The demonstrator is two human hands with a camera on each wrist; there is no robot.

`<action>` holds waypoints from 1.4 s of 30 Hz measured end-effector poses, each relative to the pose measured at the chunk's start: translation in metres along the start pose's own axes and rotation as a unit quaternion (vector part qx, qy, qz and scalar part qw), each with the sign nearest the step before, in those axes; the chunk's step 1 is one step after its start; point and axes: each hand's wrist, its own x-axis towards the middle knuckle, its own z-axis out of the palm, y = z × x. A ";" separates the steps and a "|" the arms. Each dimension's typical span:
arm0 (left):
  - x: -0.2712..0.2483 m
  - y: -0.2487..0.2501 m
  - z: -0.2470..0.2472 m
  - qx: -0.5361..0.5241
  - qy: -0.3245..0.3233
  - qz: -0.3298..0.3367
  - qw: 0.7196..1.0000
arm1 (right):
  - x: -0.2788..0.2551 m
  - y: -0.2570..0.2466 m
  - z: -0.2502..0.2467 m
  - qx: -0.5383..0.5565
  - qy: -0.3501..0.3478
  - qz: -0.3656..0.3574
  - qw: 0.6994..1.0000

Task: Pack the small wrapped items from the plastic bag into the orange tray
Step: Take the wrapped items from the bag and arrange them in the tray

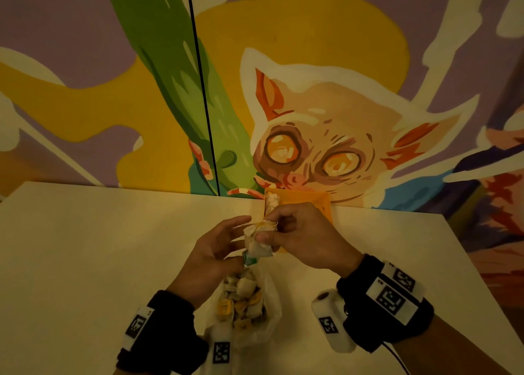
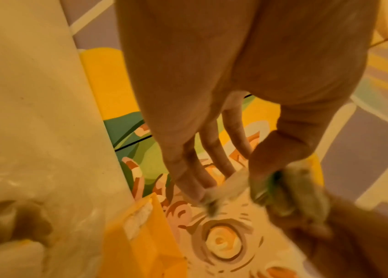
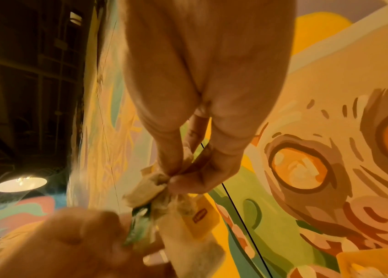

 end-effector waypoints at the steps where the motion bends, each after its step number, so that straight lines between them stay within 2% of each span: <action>1: 0.000 -0.004 0.000 0.025 -0.004 0.006 1.000 | 0.000 -0.003 -0.001 0.010 -0.010 -0.003 1.000; 5: 0.001 -0.014 0.006 0.093 0.015 0.039 0.995 | 0.000 -0.013 -0.005 0.027 -0.042 -0.014 0.999; 11: -0.001 -0.005 0.011 0.030 0.063 0.006 0.998 | -0.002 -0.009 -0.012 0.026 -0.031 -0.001 0.999; 15: 0.002 -0.003 0.009 0.018 0.113 0.019 0.993 | -0.006 -0.002 -0.014 -0.010 -0.071 0.019 0.997; 19: 0.007 -0.005 0.006 0.089 0.141 0.053 0.985 | -0.009 0.002 -0.012 -0.014 -0.080 0.024 0.996; 23: 0.007 0.004 0.011 0.103 0.102 0.018 0.989 | -0.008 0.004 -0.011 -0.035 -0.060 -0.006 0.998; 26: 0.004 0.010 0.015 0.066 0.087 -0.023 0.994 | -0.007 0.006 -0.009 -0.046 -0.056 -0.045 0.996; 29: 0.004 0.013 0.016 0.036 0.083 -0.037 0.995 | -0.006 0.009 -0.008 -0.059 -0.038 -0.062 0.996; 32: 0.004 0.015 0.019 0.053 0.067 -0.037 0.996 | -0.005 0.012 -0.006 -0.053 -0.015 -0.071 0.996; 36: 0.004 0.015 0.020 0.087 0.045 -0.028 0.995 | -0.003 0.012 -0.004 -0.039 -0.012 -0.065 0.997; 39: 0.003 0.017 0.018 0.082 0.011 -0.050 0.995 | -0.001 0.015 -0.006 -0.004 0.004 -0.062 0.998; 42: 0.000 0.018 0.022 -0.016 -0.024 -0.087 0.996 | 0.004 0.023 -0.009 0.048 0.044 -0.035 0.997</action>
